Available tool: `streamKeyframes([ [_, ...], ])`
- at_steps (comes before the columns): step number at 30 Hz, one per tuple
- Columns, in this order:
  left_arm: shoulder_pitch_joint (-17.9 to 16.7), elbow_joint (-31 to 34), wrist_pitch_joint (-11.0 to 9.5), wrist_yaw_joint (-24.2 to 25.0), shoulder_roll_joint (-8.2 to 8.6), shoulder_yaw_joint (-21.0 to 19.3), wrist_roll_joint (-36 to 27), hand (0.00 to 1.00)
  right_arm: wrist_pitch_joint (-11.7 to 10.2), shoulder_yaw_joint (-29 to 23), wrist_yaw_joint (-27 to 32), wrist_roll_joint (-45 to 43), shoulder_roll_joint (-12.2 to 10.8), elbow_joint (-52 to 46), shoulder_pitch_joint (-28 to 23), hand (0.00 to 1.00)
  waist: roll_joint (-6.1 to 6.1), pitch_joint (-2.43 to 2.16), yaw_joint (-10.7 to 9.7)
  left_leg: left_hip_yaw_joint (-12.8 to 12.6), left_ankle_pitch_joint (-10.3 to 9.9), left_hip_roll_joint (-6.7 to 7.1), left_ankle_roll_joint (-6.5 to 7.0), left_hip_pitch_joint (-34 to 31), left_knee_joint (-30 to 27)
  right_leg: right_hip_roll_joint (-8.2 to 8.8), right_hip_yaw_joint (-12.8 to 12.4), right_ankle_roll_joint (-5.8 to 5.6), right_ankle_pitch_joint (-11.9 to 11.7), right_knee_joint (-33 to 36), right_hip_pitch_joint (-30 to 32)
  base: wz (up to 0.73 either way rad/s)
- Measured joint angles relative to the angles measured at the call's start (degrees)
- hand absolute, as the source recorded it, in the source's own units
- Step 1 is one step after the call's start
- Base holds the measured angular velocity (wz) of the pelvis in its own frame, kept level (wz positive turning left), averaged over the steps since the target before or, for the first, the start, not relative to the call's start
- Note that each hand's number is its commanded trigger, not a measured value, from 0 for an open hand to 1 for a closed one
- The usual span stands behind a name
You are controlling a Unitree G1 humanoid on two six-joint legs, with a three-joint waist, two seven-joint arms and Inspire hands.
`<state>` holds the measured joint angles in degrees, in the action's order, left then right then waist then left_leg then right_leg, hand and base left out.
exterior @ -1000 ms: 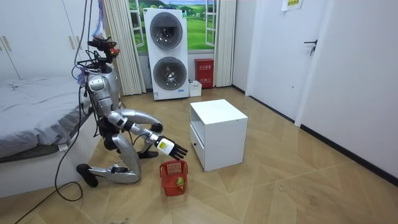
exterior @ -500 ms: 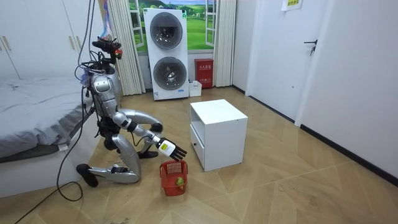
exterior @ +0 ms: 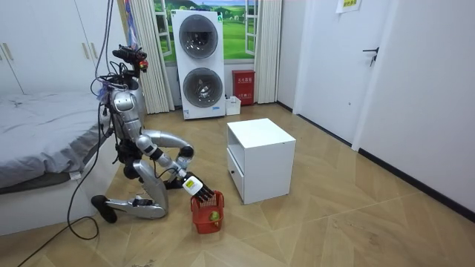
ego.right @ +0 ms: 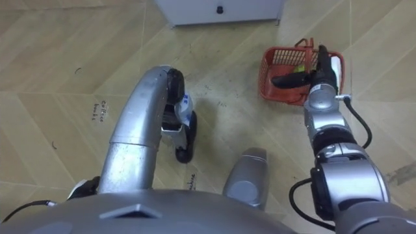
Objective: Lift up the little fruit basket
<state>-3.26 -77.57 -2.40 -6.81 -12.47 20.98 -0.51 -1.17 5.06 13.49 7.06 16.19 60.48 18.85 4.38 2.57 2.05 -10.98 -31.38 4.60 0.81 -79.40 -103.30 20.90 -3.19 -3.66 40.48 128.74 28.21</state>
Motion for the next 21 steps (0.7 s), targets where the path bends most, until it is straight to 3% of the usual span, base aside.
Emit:
streamKeyframes([
  [6, -0.02, 0.57, 0.03, 0.12, 0.01, 0.62, 0.02, 0.0, -0.02, 0.05, -0.55, 1.41, 1.13, 1.79, -0.02, 0.0, -0.02, 0.01, 0.0, 0.03, 0.03, 0.05, -0.04, -0.02, 0.06, 0.05, 0.04, 0.0, 0.0, 0.0, 0.05, 0.0],
  [18, 0.33, 1.2, 0.02, 0.12, 0.09, 0.63, 0.0, 0.0, 0.01, 0.42, -1.19, 3.46, 1.26, 5.33, -0.32, 0.0, -0.06, -0.01, -0.02, 0.04, 0.33, 0.01, -0.51, -0.37, 0.54, 0.24, 0.12, -0.21, 0.11, 0.11, 0.82, 0.0],
  [19, 0.32, 1.2, 0.02, 0.12, 0.1, 0.63, 0.0, 0.0, 0.01, 0.43, -1.39, 3.52, 1.26, 5.62, -0.32, 0.1, -0.06, -0.01, -0.01, 0.05, 0.34, 0.01, -0.52, -0.37, 0.55, 0.24, 0.14, -0.21, 0.11, 0.11, 0.81, 0.0],
  [21, 0.31, 1.19, 0.02, 0.12, 0.13, 0.63, -0.02, 0.0, 0.04, 0.44, -1.95, 3.71, 1.26, 6.34, -0.37, 0.12, -0.08, 0.0, -0.02, 0.05, 0.34, 0.01, -0.53, -0.37, 0.55, 0.23, 0.14, -0.21, 0.11, 0.12, 0.82, 0.0],
])
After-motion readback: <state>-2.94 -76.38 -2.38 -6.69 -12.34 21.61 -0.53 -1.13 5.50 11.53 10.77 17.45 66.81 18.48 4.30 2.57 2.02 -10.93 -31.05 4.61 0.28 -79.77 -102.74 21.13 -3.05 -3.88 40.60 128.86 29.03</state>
